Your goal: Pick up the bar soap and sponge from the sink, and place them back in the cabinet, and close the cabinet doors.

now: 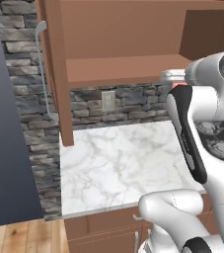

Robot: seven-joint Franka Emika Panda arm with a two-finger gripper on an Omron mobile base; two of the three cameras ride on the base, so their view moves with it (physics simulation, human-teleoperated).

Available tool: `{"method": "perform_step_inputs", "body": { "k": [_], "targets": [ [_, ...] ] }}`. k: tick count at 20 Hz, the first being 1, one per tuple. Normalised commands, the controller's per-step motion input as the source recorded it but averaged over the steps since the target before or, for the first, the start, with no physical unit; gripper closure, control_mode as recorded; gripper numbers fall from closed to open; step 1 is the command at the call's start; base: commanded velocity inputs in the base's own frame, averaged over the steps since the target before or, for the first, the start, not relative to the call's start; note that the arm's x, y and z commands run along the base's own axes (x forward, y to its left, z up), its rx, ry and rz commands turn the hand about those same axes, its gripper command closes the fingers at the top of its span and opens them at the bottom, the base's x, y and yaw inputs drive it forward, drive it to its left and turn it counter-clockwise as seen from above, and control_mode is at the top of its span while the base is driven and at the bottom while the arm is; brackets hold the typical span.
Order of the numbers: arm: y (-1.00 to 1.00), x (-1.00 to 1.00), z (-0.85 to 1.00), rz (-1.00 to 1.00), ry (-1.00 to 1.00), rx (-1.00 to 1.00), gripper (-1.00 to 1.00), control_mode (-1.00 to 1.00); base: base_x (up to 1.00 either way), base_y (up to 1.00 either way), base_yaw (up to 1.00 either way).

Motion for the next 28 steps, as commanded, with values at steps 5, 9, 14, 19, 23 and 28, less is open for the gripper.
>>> {"method": "perform_step_inputs", "body": {
  "k": [5,9,14,19,23,28],
  "targets": [
    [0.0,0.0,0.0,0.01,-0.01,0.0,1.0,-1.0,0.0,0.0,0.0],
    [0.01,0.08,0.03,0.0,-0.02,0.0,1.0,-1.0,0.0,0.0,0.0],
    [0.01,-0.06,0.11,0.0,-0.09,0.0,1.0,-1.0,0.0,0.0,0.0],
    [0.0,-0.01,0.25,0.0,-0.05,0.0,1.0,-1.0,0.0,0.0,0.0],
    [0.02,0.03,0.24,0.0,0.0,0.0,1.0,-1.0,0.0,0.0,0.0],
    [0.1,0.2,0.02,0.0,0.02,0.0,1.0,-1.0,0.0,0.0,0.0]
  ]
}}
